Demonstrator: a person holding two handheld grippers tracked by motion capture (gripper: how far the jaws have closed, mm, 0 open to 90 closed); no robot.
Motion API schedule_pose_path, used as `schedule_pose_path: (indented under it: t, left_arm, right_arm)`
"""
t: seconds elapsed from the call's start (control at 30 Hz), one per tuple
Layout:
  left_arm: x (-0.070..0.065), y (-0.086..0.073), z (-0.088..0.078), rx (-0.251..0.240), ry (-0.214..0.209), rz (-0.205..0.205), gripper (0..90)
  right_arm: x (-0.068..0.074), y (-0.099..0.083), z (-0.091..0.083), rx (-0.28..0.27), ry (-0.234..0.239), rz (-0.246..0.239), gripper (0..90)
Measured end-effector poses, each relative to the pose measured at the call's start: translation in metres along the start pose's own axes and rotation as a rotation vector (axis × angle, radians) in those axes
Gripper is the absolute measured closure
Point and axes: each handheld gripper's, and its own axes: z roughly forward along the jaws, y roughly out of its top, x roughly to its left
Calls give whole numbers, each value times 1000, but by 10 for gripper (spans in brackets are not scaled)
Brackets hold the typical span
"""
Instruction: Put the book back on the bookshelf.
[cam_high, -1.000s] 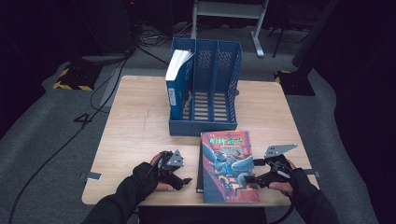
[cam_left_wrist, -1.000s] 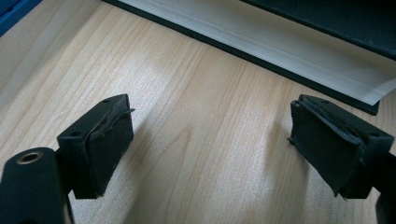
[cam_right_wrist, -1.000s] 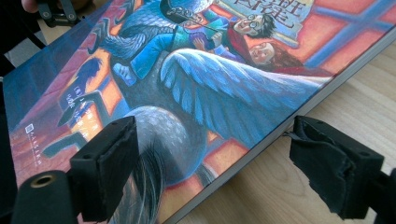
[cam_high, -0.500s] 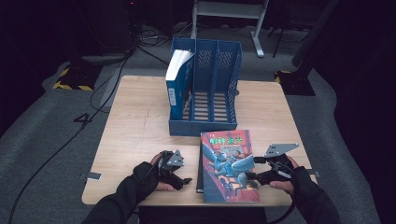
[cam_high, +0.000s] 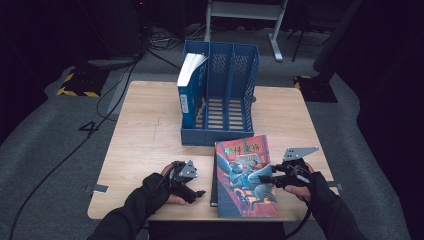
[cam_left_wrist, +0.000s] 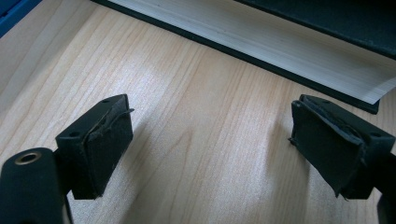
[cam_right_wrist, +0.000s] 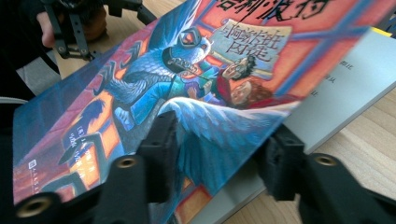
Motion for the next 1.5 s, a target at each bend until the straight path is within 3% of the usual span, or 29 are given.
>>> schedule_pose_path:
  t: [0.1,0.17,0.33,0.5,0.63,0.73,0.83,1.07,1.17,1.5]
  left_arm:
    - [0,1,0,7,4,2,128]
    - [1,2,0,9,47,-15,121]
    - [7,6,2,1,83,-42,151]
    - [20,11,3,4,144,-64,207]
    - [25,14,4,-7,134,-79,223]
    - [31,23,6,-25,174,-68,240]
    - [35,26,7,-41,183,-85,254]
    - [45,30,9,-98,145,-155,297]
    - [47,31,8,-101,136,-148,312]
    - [47,31,-2,-181,128,-157,563]
  right_arm:
    - [-2,-1,2,-15,19,-5,625]
    - [-2,1,5,-27,38,-16,671]
    - [-2,4,10,-38,53,-24,702]
    - [0,10,20,-51,57,-52,719]
    - [2,13,24,-49,58,-64,724]
    - [5,17,30,-43,47,-111,726]
    - [7,20,33,-43,36,-133,728]
    - [8,19,34,-58,38,-142,731]
    - [9,20,32,-68,36,-147,740]
    - [11,21,26,-125,60,-163,786]
